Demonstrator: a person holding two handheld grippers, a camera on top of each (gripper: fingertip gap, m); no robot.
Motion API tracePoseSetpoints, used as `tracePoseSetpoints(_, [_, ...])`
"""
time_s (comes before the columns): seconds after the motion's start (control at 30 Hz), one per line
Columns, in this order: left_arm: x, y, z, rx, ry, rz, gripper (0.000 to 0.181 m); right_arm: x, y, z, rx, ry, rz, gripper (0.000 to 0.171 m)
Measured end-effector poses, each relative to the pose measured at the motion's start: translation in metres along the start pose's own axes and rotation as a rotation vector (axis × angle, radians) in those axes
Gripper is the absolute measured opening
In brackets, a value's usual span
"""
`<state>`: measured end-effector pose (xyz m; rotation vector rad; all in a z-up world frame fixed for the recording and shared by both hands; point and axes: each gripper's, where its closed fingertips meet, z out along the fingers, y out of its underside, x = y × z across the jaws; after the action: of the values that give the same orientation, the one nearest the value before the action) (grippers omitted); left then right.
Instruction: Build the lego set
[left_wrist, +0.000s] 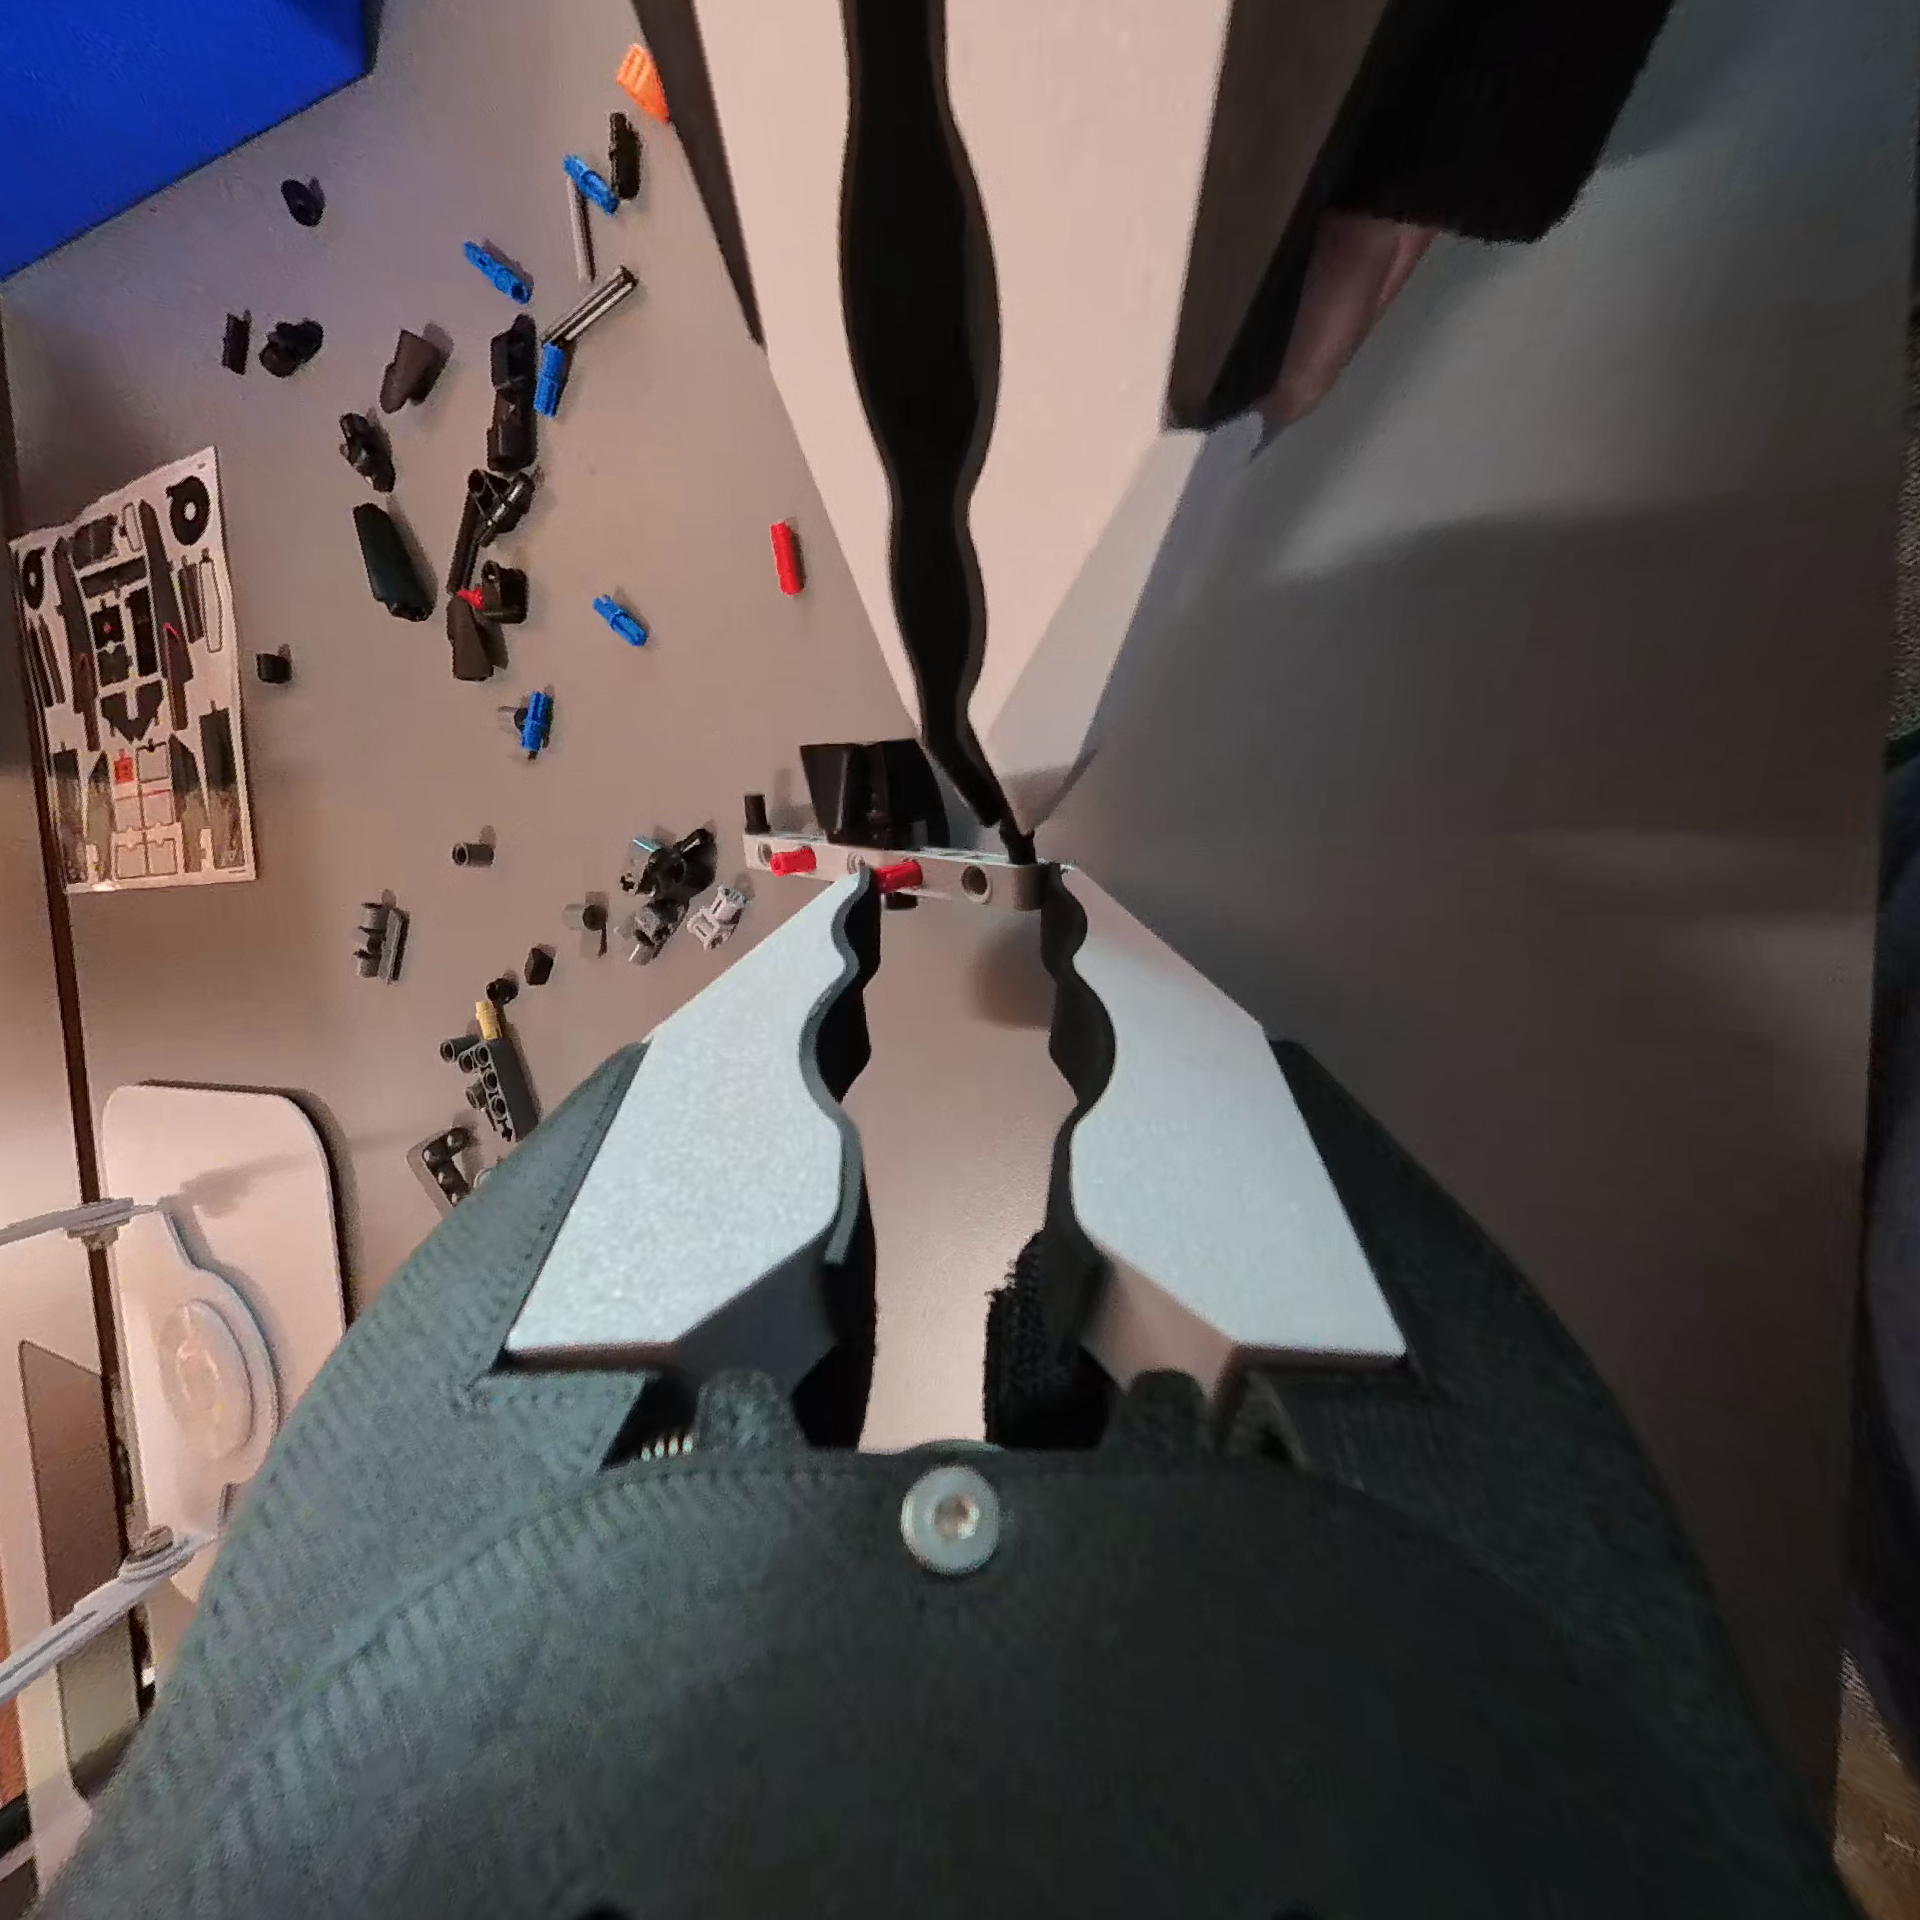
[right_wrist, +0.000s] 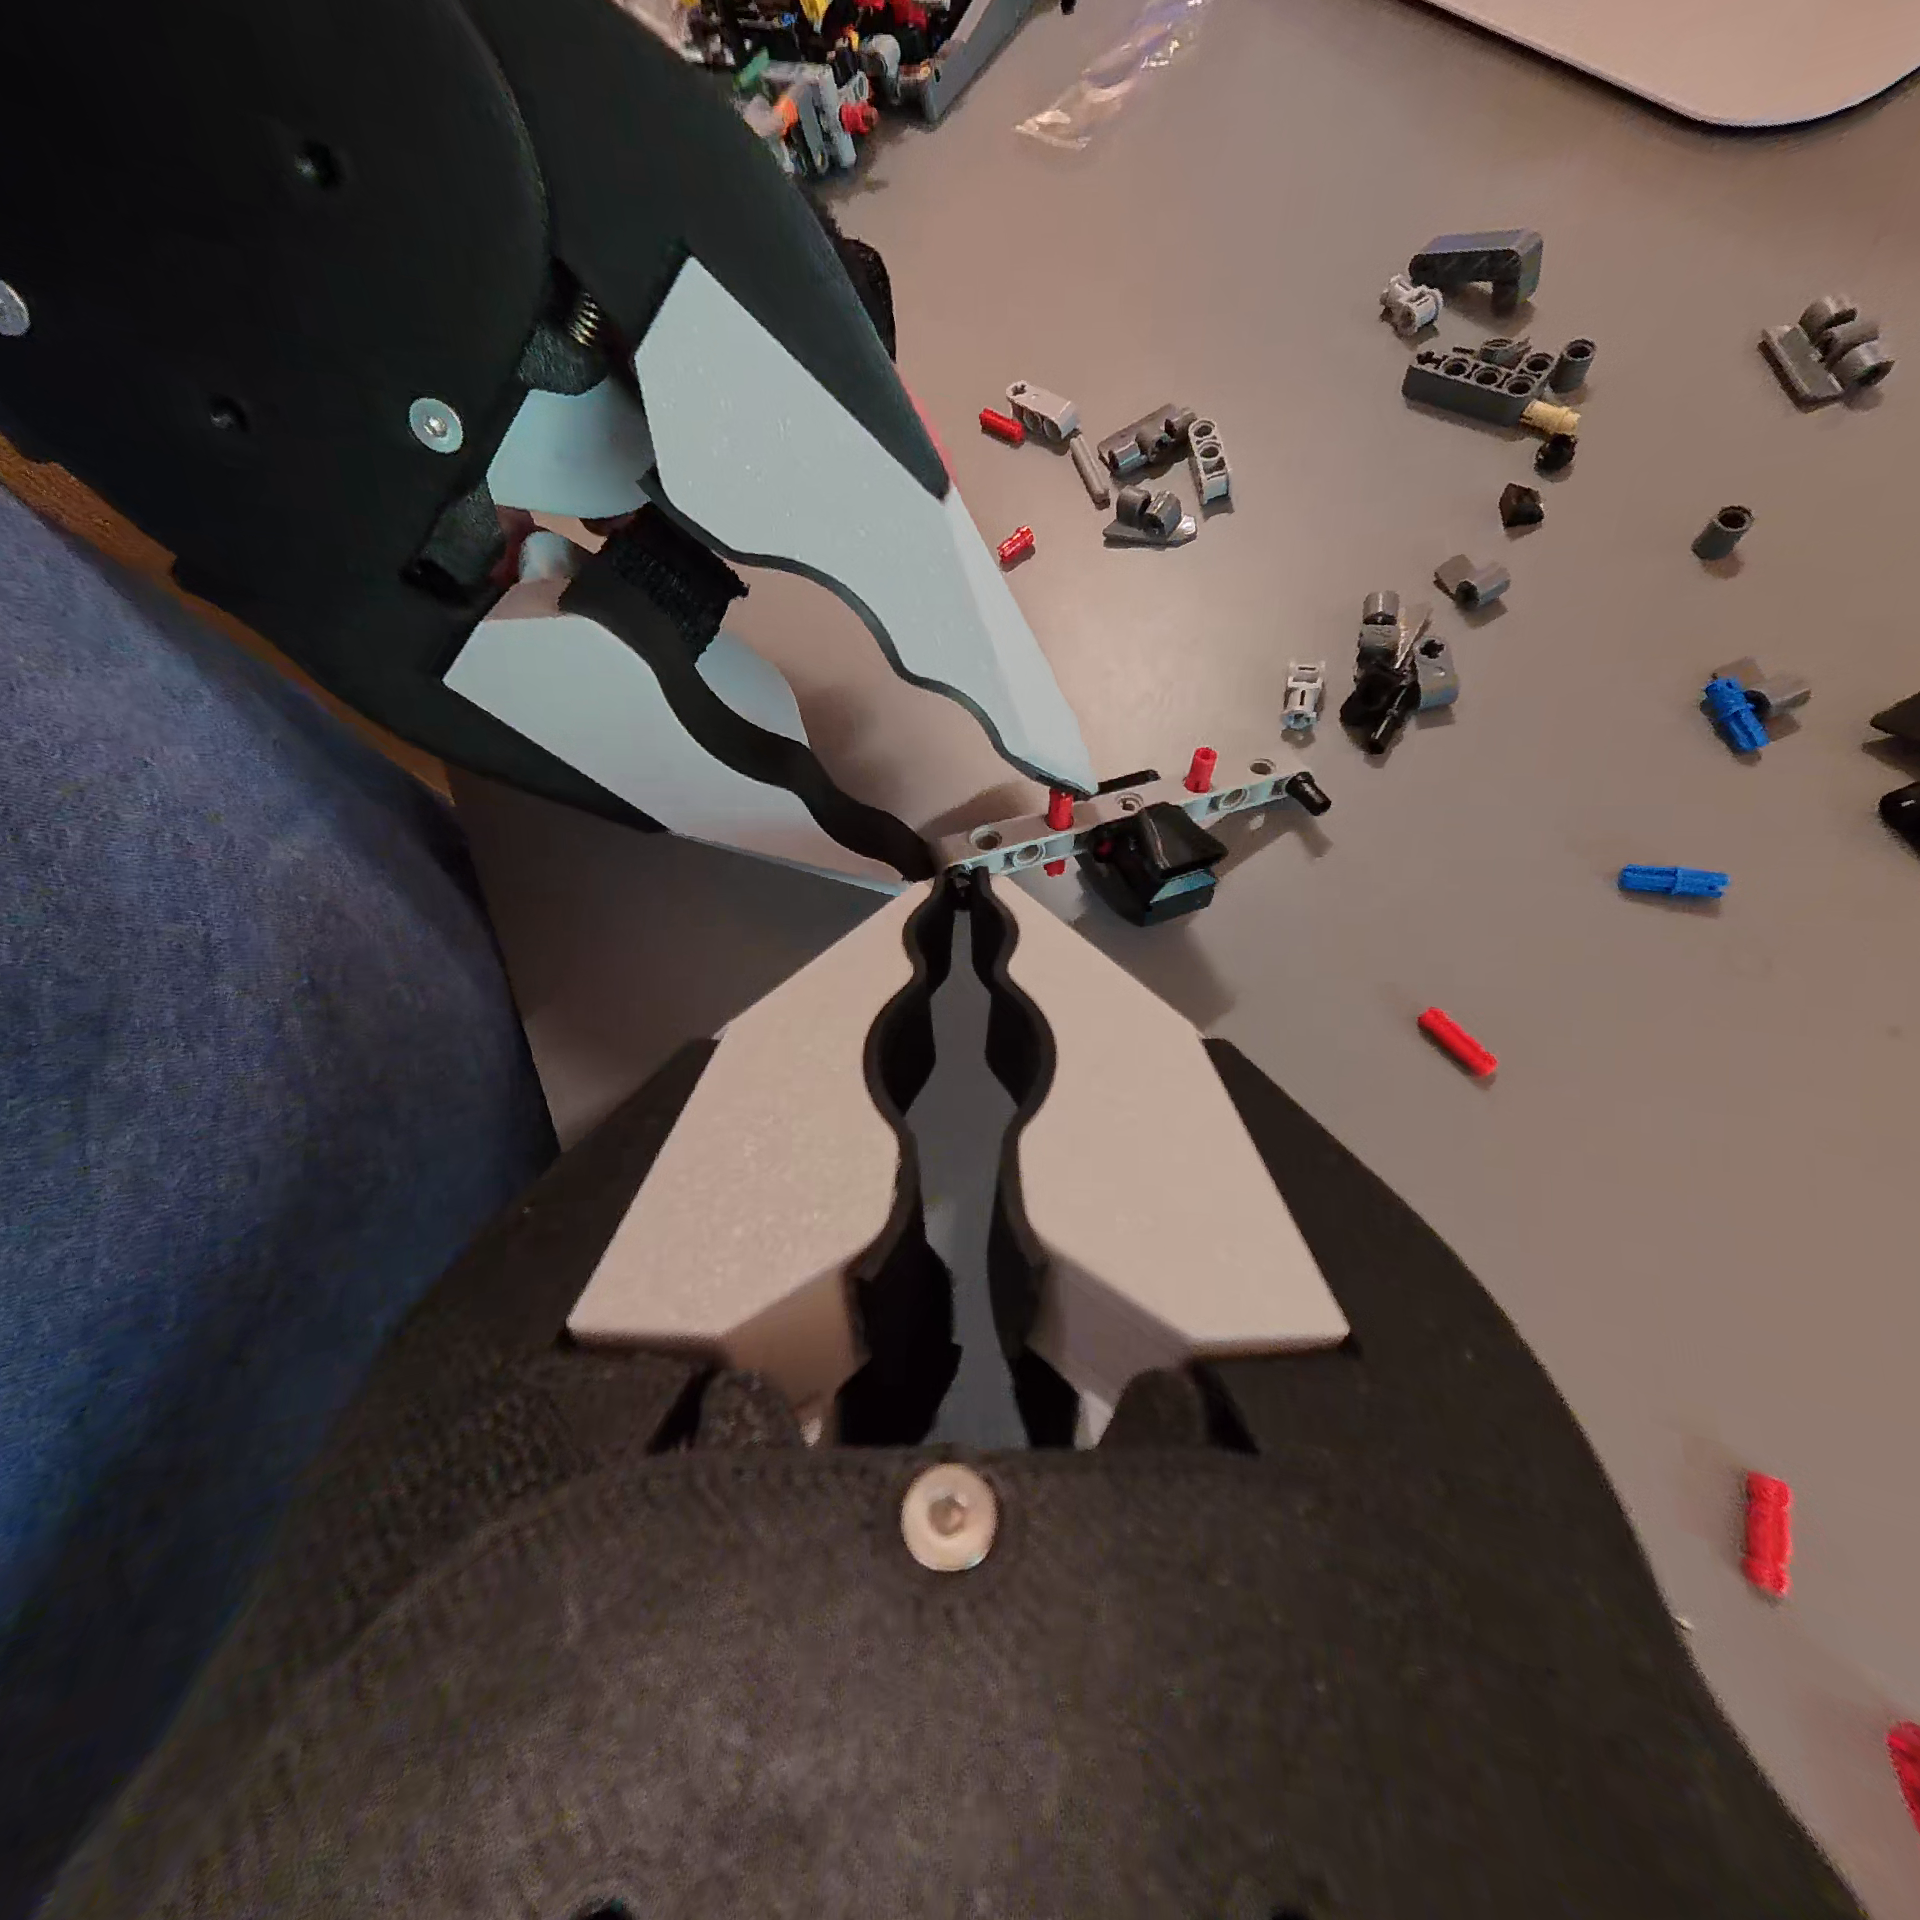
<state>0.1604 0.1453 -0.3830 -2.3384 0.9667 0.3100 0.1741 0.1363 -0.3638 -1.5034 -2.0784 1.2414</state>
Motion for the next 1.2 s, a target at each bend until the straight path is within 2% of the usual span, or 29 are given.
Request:
tracePoseSetpoints(0.33, [-0.005,-0.005,-0.004,0.085,-0.030,-0.068,0.030,0.002,-0.006,-0.006,0.163,-0.142,0.237,0.000])
tracePoseSetpoints(1.2, [-0.009,-0.003,-0.006,0.101,-0.063,-0.062,0.029,0.001,-0.011,-0.002,0.208,-0.170,0.228,0.000])
